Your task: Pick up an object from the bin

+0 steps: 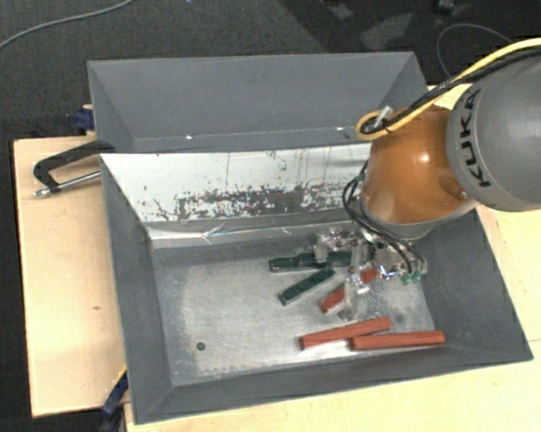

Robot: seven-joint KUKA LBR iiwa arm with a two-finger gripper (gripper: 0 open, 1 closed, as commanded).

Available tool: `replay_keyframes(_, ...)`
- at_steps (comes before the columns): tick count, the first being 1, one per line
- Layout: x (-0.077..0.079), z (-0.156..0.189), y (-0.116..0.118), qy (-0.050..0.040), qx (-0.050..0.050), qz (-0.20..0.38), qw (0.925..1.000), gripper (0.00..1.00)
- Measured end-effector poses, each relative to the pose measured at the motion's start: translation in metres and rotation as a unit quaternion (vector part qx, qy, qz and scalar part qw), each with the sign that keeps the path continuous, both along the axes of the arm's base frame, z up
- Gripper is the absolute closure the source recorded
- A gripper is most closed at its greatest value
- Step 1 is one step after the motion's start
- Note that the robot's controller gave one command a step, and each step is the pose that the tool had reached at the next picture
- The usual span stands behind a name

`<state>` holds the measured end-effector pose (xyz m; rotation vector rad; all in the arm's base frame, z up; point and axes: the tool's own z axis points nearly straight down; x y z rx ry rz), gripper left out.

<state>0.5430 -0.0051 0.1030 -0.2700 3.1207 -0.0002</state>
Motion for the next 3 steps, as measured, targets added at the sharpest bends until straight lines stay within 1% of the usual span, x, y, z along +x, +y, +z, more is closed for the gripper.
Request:
replay_keyframes(1, 0.013, 0.013, -0.002, 0.0004, 0.0, 0.024, 0.9997, 0.0)
replay_keyframes(2, 0.058, -0.034, 0.012, 0.0018, 0.001, -0.009, 1.0, 0.0)
replay_keyframes(3, 0.041, -0.032, 0.014, 0.0044, 0.001, -0.122, 0.9926, 0.0)
